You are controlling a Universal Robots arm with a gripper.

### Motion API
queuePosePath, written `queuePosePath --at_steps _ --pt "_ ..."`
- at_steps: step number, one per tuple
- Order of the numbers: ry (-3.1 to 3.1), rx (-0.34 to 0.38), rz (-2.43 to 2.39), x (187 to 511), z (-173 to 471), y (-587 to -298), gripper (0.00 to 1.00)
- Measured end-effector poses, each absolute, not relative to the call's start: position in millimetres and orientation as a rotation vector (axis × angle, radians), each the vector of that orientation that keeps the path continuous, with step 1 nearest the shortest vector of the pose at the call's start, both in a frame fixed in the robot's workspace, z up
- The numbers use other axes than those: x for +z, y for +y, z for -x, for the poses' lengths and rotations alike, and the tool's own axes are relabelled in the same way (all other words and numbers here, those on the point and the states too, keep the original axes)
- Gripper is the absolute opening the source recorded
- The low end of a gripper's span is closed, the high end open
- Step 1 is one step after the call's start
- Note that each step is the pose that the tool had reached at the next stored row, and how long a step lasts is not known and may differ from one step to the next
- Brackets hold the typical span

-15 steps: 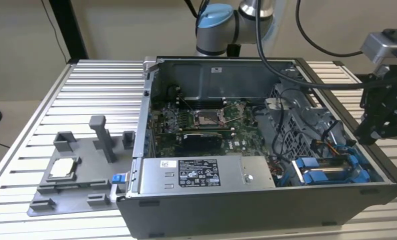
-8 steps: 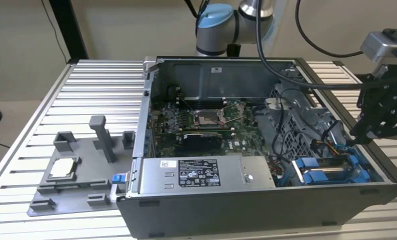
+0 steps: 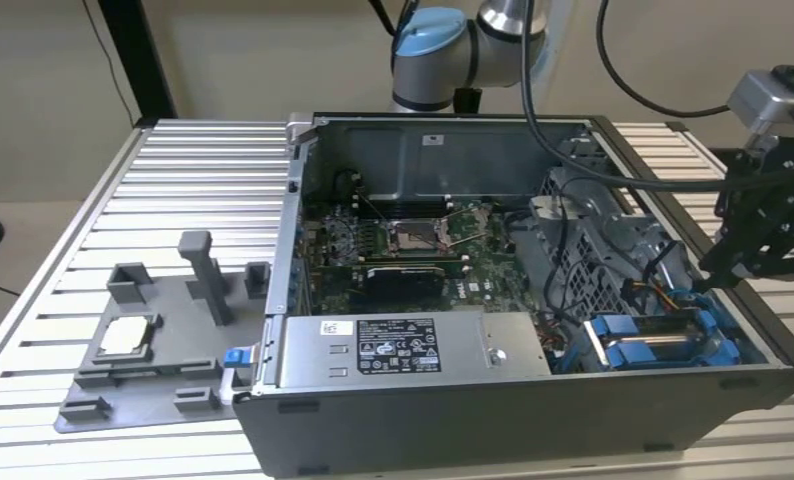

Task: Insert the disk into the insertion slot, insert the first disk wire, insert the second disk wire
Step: 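Insert the second disk wire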

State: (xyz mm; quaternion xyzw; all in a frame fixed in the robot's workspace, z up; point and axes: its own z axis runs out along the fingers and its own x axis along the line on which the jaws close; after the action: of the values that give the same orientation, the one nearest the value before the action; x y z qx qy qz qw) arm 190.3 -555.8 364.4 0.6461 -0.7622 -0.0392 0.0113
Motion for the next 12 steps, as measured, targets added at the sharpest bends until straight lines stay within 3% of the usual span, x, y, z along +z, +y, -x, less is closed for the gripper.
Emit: queuePosePath --at_steps 10,11,12 --pt "-2.368 -0.137 -2.006 356.8 -191.2 -555.8 1.00" --pt "-2.367 -0.138 -2.005 356.9 -191.2 -555.8 0.00" --pt "-2.367 -0.141 -2.003 358.2 -191.2 -555.8 0.00"
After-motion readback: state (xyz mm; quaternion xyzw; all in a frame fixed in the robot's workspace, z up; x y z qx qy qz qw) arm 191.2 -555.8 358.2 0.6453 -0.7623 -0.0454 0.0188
